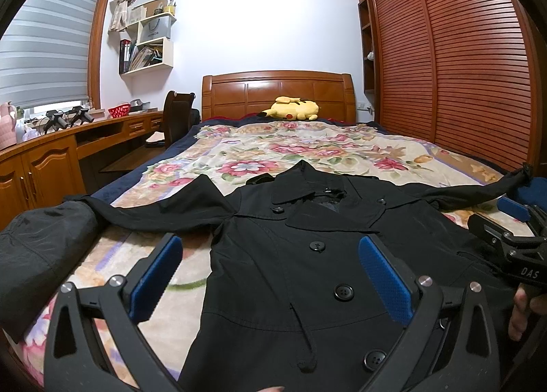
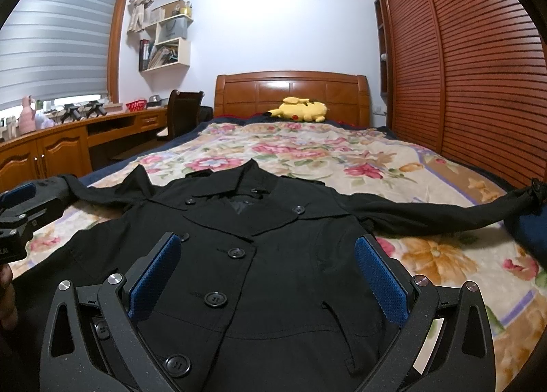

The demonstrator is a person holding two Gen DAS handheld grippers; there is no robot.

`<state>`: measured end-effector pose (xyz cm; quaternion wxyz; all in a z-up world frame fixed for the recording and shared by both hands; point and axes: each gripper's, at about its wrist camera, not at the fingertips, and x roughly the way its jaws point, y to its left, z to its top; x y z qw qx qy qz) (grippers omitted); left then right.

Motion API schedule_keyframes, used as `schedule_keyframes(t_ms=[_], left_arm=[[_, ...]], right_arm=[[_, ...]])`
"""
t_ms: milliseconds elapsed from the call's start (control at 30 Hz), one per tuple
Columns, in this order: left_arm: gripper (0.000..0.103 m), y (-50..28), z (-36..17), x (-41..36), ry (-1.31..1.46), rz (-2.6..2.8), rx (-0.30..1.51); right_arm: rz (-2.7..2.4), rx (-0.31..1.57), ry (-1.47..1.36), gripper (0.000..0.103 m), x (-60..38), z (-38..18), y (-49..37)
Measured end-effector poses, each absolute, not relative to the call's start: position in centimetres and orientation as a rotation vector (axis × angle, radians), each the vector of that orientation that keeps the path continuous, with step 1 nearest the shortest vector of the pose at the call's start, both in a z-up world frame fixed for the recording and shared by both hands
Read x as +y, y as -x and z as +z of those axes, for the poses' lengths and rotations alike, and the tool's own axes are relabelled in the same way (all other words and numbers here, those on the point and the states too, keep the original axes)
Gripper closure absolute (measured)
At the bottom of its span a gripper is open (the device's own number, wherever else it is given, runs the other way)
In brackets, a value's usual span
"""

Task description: Fold large clothes

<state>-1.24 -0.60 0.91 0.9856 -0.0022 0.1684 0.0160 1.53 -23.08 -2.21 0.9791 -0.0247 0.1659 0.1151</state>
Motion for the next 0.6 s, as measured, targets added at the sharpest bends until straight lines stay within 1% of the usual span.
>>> schedule_keyframes(t_ms=[600], left_arm=[[0.0,1.28,0.9,-0.44,0.004,0.035,0.336]], right_arm=[[0.233,0.333,0.049,0.0,-23.05,-2.0,-1.36]])
